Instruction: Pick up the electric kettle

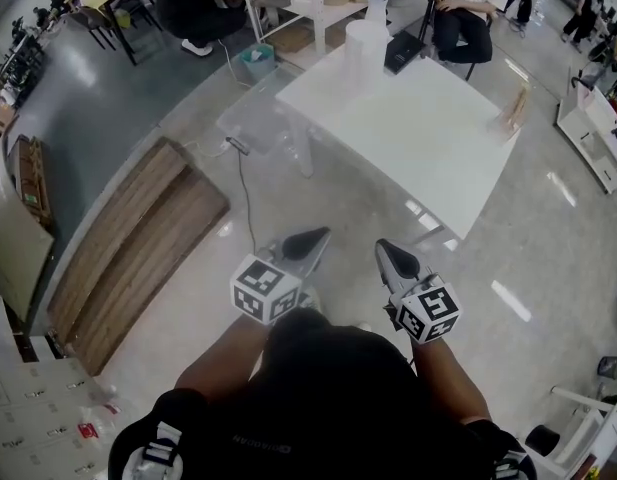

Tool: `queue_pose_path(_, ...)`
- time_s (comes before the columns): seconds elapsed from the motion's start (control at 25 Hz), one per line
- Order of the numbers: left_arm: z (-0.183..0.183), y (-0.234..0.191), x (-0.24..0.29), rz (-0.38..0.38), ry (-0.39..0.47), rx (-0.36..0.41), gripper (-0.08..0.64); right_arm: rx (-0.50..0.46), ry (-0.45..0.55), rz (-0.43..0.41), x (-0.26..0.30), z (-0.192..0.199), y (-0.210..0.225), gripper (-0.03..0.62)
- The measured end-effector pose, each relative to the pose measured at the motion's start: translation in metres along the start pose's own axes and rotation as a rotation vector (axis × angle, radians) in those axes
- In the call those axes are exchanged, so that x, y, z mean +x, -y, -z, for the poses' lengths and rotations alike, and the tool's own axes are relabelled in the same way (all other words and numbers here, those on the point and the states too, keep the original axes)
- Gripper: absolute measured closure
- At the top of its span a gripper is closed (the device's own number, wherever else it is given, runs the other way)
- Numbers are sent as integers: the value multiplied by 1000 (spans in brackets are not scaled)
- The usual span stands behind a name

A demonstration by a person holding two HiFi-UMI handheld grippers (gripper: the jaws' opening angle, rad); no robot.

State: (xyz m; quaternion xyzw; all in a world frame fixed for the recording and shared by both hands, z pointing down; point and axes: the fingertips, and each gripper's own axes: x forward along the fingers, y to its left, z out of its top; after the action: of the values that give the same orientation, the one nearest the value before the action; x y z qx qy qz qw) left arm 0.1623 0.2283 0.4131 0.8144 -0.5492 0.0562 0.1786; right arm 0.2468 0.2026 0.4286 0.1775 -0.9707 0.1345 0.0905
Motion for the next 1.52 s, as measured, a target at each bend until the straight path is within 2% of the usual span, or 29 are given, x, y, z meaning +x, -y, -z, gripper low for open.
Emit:
queue_pose_path(0.36,-14,-58,1,25,-15,-7,557,-10,-23,25,58,-16,0,586)
queue_pose_path(0.68,-18,-96,-6,46,-12,3,557,-4,-37,60,92,-15,-4,586)
queue_pose_path(1.2,-5,-125,-29,35,-31,-34,557,16,-43,52,120,-19,-23,586)
queue_pose_path(1.52,-16,-141,-33,12,9,-33,557,21,-38,51,132,-21,-19,586)
